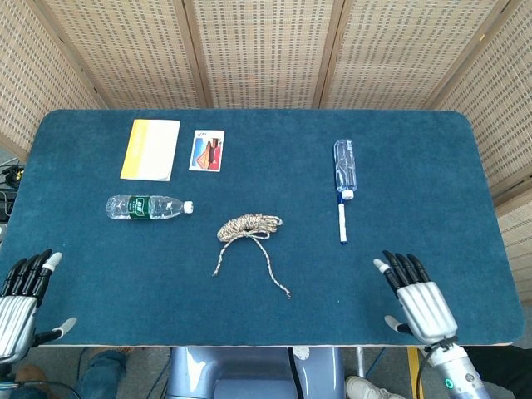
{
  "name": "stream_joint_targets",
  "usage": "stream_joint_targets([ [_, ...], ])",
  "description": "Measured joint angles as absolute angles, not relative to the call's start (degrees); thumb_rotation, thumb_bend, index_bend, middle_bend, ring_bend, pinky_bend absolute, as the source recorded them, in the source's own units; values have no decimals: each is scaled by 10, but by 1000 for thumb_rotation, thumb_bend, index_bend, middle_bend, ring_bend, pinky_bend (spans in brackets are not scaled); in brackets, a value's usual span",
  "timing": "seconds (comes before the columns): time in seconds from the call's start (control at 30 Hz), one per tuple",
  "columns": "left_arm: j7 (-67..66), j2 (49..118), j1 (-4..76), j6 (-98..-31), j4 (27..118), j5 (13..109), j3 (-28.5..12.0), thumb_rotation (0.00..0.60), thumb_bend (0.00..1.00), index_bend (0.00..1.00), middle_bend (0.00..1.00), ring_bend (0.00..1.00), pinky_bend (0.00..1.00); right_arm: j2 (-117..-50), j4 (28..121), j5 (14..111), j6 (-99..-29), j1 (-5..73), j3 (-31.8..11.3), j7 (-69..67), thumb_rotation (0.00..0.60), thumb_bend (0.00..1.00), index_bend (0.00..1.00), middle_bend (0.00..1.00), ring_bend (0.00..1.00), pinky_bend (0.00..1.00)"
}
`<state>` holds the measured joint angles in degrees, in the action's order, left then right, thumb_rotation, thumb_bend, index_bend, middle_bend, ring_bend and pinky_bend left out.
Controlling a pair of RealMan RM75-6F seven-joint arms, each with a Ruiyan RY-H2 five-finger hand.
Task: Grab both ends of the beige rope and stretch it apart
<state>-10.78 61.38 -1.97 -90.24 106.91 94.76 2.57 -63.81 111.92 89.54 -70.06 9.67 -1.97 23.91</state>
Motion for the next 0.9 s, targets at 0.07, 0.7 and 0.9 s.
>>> stream_joint_targets([
  [0.07,-114,615,-17,-897,1071,940,23,600,96,0,0,0,0,-636,1126,877,-654,133,-32,238,600,0,193,0,0,0],
  [0.7,-157,631,5,-854,1077,880,4,600,95,0,0,0,0,-791,1059,601,-504,344,-104,346,600,174,424,0,0,0],
  [0.9,-165,635,9,-850,1076,870,2,600,95,0,0,0,0,-851,1040,518,-516,397,-96,418,600,189,441,0,0,0],
])
